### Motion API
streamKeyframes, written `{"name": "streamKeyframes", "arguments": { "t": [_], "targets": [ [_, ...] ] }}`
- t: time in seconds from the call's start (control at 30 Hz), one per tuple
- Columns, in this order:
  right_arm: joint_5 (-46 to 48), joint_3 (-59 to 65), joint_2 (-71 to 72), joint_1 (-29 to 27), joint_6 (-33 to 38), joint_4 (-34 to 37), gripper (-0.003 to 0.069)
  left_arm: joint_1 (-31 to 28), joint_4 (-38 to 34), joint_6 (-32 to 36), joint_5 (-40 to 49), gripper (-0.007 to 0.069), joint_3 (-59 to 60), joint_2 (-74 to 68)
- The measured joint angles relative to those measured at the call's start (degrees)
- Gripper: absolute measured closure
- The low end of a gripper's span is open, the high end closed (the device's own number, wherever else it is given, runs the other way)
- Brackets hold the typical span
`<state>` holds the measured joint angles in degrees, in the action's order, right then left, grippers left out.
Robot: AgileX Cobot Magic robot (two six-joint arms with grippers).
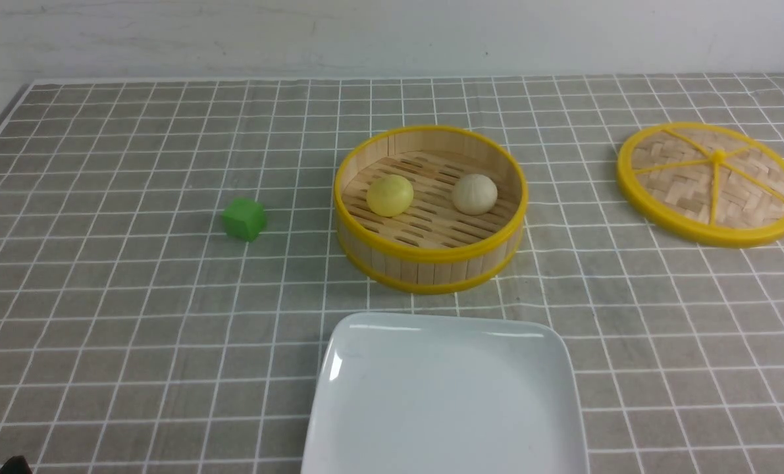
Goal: Put the steamed buns into the plate on the grey tablecloth.
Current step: 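Reach toward a bun in the bamboo steamer with the right gripper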
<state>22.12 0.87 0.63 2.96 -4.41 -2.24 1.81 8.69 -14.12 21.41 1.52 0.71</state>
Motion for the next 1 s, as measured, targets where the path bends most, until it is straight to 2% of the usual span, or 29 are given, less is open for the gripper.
{"name": "streamKeyframes", "arguments": {
  "t": [0.17,0.23,0.4,0.5,0.6,0.67,0.73,0.83,0.93,1.0],
  "targets": [
    [-0.94,0.06,0.0,0.0,-2.17,1.2,0.042,0.0,0.0,0.0,0.0,0.0385,0.0,0.0],
    [-3.76,0.49,0.0,0.0,-11.77,12.47,0.042,0.0,0.0,0.0,0.0,0.0385,0.0,0.0],
    [-6.91,0.55,0.0,0.0,-26.25,31.49,0.042,0.0,0.0,0.0,0.0,0.0385,0.0,0.0],
    [-8.28,0.55,0.0,0.0,-29.03,36.33,0.042,0.0,0.0,0.0,0.0,0.0385,0.0,0.0],
    [-9.52,0.55,0.0,0.0,-29.29,37.8,0.0423,0.0,0.0,0.0,0.0,0.0385,0.0,0.0],
    [-10.23,0.22,0.0,0.0,-27.84,38.12,0.0451,0.0,0.0,0.0,0.0,0.0385,0.0,0.0],
    [-9.65,-2.8,0.0,0.13,-22.79,37.67,0.0517,0.0,0.0,0.0,0.0,0.0385,0.0,0.0],
    [-7.62,-13.16,-1.96,0.64,-10.32,34.63,0.0647,0.0,0.0,0.0,0.02,0.0385,0.0,0.0],
    [1.06,-24.92,-10.23,0.64,0.9,29.9,0.0669,0.0,0.0,0.0,0.02,0.0385,0.0,0.0],
    [9.91,-30.75,-17.34,0.64,3.85,27.25,0.0663,0.0,0.0,0.0,0.02,0.0385,0.0,0.0]
  ]
}}
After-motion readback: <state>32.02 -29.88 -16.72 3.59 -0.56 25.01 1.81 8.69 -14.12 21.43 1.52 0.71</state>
